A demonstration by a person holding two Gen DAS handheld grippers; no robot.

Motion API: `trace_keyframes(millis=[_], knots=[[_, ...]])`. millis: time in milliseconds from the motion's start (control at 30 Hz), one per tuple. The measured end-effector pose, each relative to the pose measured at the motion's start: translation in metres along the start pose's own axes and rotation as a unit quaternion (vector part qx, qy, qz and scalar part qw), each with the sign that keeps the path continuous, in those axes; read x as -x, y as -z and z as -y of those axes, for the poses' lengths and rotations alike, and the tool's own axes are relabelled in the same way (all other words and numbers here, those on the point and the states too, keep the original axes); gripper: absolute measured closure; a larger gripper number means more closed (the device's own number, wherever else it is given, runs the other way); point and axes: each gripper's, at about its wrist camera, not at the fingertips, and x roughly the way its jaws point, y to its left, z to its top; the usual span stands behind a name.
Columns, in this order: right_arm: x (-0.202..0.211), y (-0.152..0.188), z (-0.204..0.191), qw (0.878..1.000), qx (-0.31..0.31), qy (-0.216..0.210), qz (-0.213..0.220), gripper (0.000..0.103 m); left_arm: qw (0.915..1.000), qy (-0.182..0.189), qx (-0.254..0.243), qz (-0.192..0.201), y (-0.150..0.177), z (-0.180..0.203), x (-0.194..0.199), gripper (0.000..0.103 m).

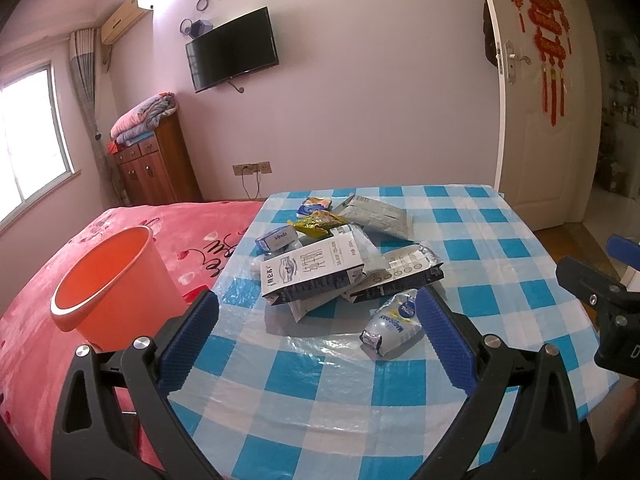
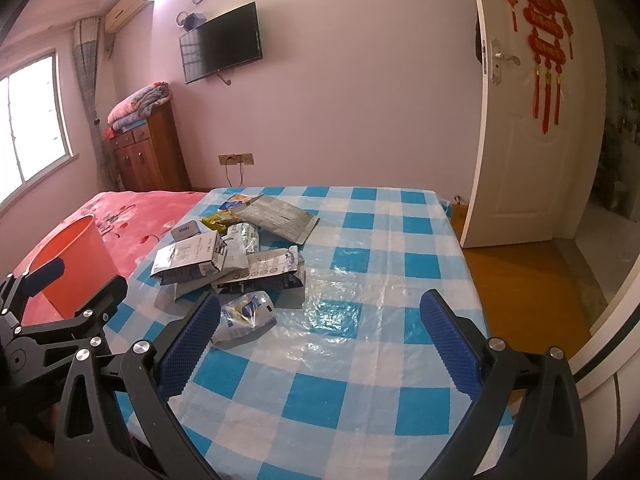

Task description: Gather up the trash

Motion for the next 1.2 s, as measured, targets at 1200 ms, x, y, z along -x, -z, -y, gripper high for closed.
trace_keyframes(millis=[1200], knots=[[-0.052, 0.028, 0.043, 0.996, -0.050, 0.004, -0.078, 0.004, 0.9774, 0.166, -0.119, -0.052, 0.053, 0.034, -0.049, 0.004]])
